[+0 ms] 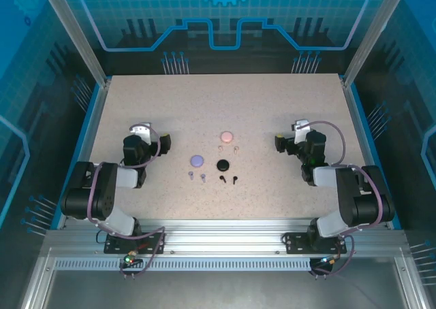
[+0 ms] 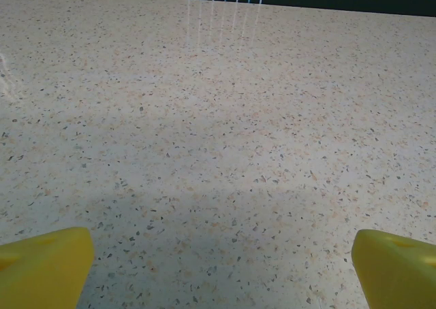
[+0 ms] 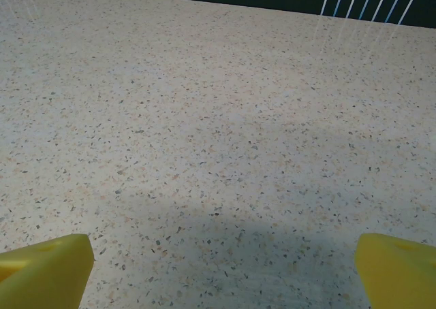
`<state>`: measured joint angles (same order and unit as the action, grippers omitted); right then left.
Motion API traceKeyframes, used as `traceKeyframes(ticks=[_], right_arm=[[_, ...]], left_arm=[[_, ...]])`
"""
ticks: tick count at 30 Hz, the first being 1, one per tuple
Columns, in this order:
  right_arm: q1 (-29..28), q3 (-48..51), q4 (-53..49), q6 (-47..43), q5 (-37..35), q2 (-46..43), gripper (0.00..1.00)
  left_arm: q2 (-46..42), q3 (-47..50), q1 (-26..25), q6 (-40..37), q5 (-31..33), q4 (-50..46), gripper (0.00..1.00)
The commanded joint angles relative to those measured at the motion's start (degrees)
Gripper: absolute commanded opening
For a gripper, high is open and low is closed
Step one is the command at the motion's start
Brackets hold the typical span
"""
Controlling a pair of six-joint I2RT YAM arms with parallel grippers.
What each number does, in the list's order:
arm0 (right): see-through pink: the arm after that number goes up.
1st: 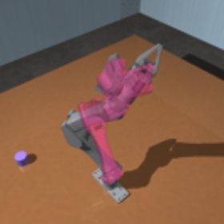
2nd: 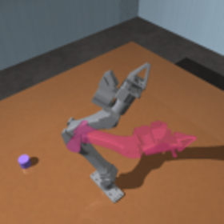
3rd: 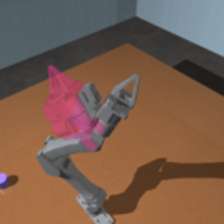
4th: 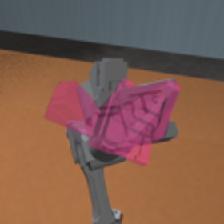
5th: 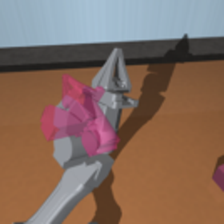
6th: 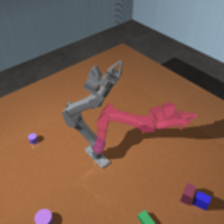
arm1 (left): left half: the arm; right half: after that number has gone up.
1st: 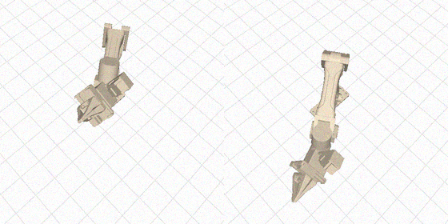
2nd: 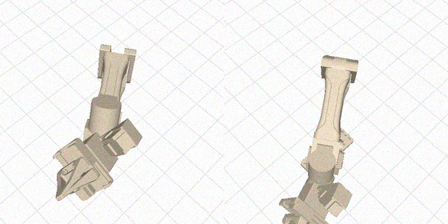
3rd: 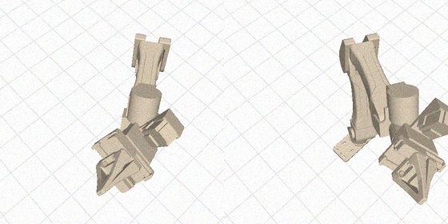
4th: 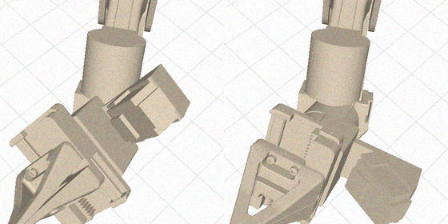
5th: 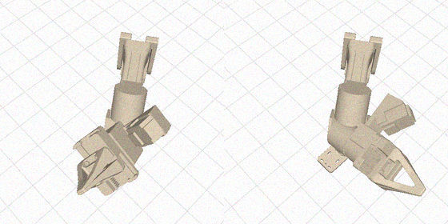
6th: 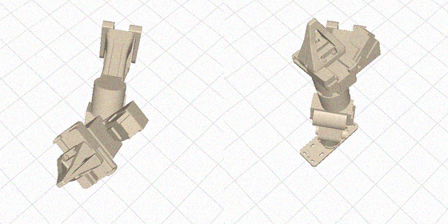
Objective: Insert the wireless bluetooth earbuds into the charging case
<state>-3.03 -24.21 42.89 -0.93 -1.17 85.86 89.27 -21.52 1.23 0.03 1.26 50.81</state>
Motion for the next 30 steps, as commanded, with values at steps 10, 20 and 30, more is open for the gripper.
traceKeyframes(ticks=[10, 20, 30], right_arm=[[0.42, -0.82, 0.0, 0.36, 0.47, 0.44, 1.0], [0.41, -0.84, -0.25, 0.49, 0.47, 0.44, 1.0], [0.61, -0.8, -0.18, 0.54, 0.91, 0.44, 1.0]], left_arm=[[-0.76, -1.42, -0.53, 0.15, 0.48, -0.7, 0.99], [-0.77, -1.33, -0.53, 0.3, 0.32, -0.88, 0.99], [-0.77, -1.08, -0.44, 0.32, 0.24, -0.17, 0.99]])
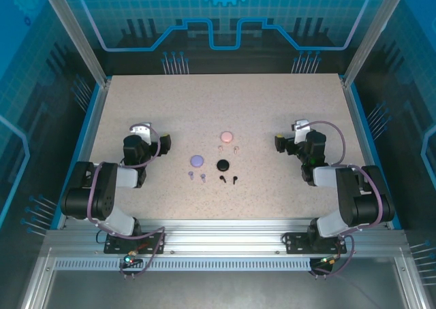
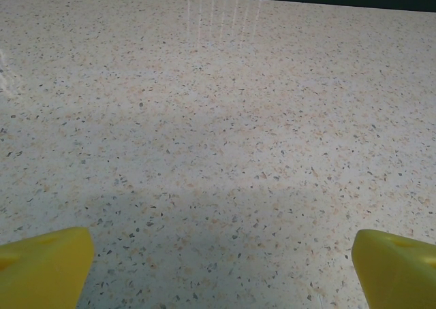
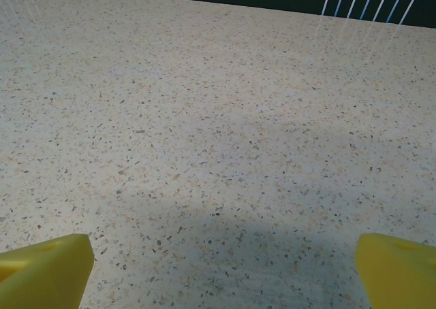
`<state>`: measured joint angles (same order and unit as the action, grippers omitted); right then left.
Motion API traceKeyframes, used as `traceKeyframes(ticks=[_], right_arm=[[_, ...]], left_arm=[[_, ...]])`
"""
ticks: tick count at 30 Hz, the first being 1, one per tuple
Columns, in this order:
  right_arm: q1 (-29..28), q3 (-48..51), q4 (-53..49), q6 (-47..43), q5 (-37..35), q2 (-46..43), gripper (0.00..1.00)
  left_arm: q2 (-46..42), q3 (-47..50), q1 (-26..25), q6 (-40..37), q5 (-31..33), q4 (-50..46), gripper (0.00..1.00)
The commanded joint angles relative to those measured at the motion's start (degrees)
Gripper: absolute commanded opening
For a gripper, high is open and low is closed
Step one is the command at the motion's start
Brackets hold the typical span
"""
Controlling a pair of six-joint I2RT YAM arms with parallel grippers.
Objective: Insert the wireless bluetooth earbuds into the charging case
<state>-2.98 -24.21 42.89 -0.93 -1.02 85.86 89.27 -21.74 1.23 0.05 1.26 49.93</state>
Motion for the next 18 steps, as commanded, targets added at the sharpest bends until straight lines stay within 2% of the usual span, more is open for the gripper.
traceKeyframes(ticks=[1, 4, 6, 9, 18], right_arm=[[0.61, -0.79, -0.12, 0.53, 0.69, 0.44, 1.0], [-0.08, -3.41, -5.78, 0.97, -2.34, -1.71, 1.0], [-0.09, -7.02, -13.56, 1.0, -2.37, -3.54, 1.0], [-0.53, -10.45, -21.38, 0.93, -1.57, -5.48, 1.0], [-1.79, -13.24, -30.98, 5.93, 2.15, -16.11, 1.0]], left_arm=[[-0.82, -0.73, -0.44, 0.22, 0.24, 0.82, 0.99], [-2.03, 0.04, -0.45, 0.67, 1.78, 1.45, 0.99], [-4.04, 0.55, -0.44, 1.65, 3.88, 0.65, 0.99], [-6.82, 0.14, -0.44, 1.5, 3.52, -2.36, 0.99], [-15.79, -2.8, -0.45, 2.03, 5.93, -13.99, 0.99]])
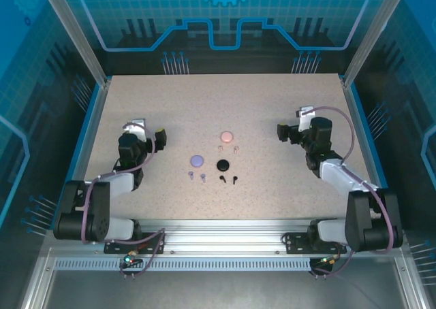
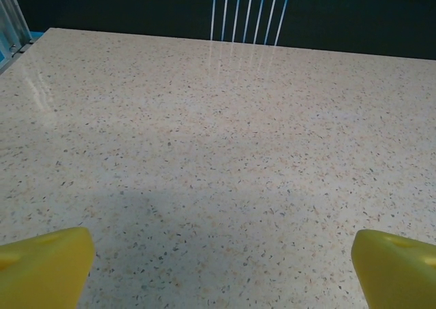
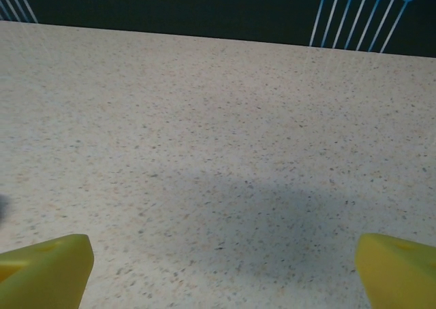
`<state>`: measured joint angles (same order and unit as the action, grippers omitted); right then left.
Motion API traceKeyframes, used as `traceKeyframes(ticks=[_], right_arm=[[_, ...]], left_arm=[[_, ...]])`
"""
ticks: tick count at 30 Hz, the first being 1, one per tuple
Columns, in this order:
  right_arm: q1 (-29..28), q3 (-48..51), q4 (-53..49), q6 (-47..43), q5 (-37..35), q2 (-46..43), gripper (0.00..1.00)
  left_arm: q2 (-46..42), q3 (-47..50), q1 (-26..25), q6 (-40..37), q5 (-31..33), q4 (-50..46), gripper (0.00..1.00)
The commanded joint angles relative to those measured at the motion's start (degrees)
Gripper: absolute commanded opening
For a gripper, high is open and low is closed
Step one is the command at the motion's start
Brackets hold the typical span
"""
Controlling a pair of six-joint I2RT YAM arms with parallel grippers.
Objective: Insert the wireless bluetooth earbuds into the charging case
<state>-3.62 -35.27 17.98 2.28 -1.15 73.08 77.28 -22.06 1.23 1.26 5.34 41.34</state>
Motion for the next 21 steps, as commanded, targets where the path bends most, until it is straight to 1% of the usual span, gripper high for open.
traceKeyframes(ticks=[1, 4, 6, 7, 8, 10, 12, 13, 16, 17, 21], right_arm=[[-1.62, -2.51, -7.01, 3.29, 2.61, -4.78, 1.0], [-2.49, -4.73, -11.97, 6.49, 3.85, -9.15, 1.0], [-2.22, -7.03, -16.04, 11.3, 4.65, -11.25, 1.0], [-2.08, -8.94, -19.48, 14.81, 3.9, -11.95, 1.0], [-2.03, -10.77, -22.62, 16.43, 4.01, -12.12, 1.0], [-2.14, -14.6, -27.71, 17.07, 7.79, -11.91, 1.0], [-2.63, -16.85, -29.87, 16.94, 11.57, -12.08, 1.0], [-3.54, -17.88, -31.33, 16.71, 12.12, -12.21, 1.0], [-8.19, -21.78, -38.52, 15.89, 10.73, -10.92, 1.0], [-10.27, -23.21, -41.31, 15.86, 8.91, -10.04, 0.99], [-21.89, -27.88, -50.66, 17.86, -0.33, -4.97, 0.95]], left_arm=[[-5.21, -3.25, -0.44, 0.95, 1.87, -7.49, 0.99], [-8.65, -7.48, -0.53, 2.7, 1.59, -16.51, 0.99], [-10.62, -10.9, -0.5, 5.25, 1.7, -22.99, 0.99], [-11.56, -12.66, -0.49, 6.99, 1.33, -25.8, 0.99], [-12.3, -14.23, -0.51, 8.59, 0.81, -28.7, 0.99], [-13.6, -17.26, -0.52, 12.05, -0.51, -34.04, 0.99], [-14.31, -19.52, -0.61, 14.75, -2.1, -38.18, 0.99], [-14.65, -20.4, -0.7, 16.33, -3.02, -40.05, 0.99], [-15.64, -21.6, -0.95, 20.42, -5.57, -43.47, 0.99], [-15.98, -21.77, -1.04, 21.62, -6.3, -44.19, 0.99], [-16.83, -22.11, -1.48, 25.67, -9.84, -46.97, 0.99]])
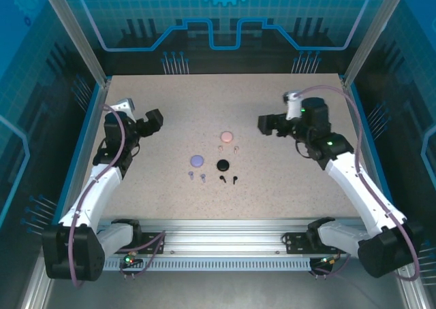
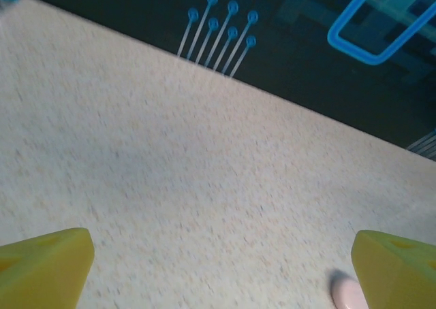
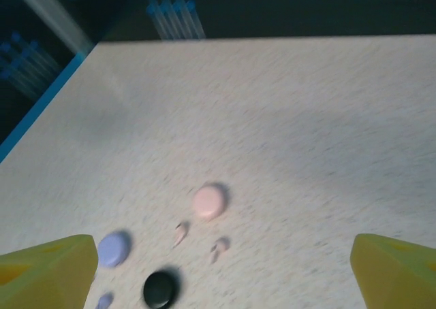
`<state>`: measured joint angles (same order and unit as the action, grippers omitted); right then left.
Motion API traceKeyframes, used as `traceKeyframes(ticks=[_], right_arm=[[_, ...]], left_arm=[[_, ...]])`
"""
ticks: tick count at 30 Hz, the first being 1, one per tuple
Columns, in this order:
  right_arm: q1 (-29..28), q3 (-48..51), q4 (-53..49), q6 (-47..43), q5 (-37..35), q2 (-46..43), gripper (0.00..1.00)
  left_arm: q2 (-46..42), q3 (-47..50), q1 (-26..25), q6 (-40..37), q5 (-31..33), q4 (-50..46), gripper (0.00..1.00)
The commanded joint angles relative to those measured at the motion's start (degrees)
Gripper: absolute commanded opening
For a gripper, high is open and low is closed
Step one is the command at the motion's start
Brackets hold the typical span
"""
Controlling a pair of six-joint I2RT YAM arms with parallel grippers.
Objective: Insert the wireless bluetooth earbuds into the charging case
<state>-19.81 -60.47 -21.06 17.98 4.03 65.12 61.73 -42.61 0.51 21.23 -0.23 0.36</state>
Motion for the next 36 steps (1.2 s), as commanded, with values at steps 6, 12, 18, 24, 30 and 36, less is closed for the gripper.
traceKeyframes(ticks=[6, 12, 18, 24, 30, 36], right_arm=[[-17.86, -5.91, -16.7, 12.41, -11.48, 12.66, 0.91], [-26.92, -14.42, -21.72, 20.61, -16.87, 28.16, 0.87], [-30.19, -23.47, -25.91, 25.27, -19.41, 42.28, 0.85], [-30.24, -26.33, -25.28, 29.11, -21.33, 47.91, 0.78], [-29.6, -26.53, -24.56, 30.7, -20.97, 50.7, 0.75], [-29.06, -26.42, -24.25, 31.23, -21.25, 52.79, 0.71]], left_arm=[[-0.5, -2.39, -2.65, 11.55, -7.52, -9.3, 0.99], [-0.56, -1.04, -3.88, 17.27, -7.84, -9.16, 0.99], [-1.7, -0.5, -4.73, 19.2, -6.63, -10.76, 0.99], [-2.5, 0.82, -4.94, 18.87, -6.89, -9.69, 0.99], [-1.54, 1.06, -5.0, 18.32, -6.97, -8.73, 0.99], [-0.92, 1.03, -5.0, 18.62, -7.84, -8.39, 0.99]])
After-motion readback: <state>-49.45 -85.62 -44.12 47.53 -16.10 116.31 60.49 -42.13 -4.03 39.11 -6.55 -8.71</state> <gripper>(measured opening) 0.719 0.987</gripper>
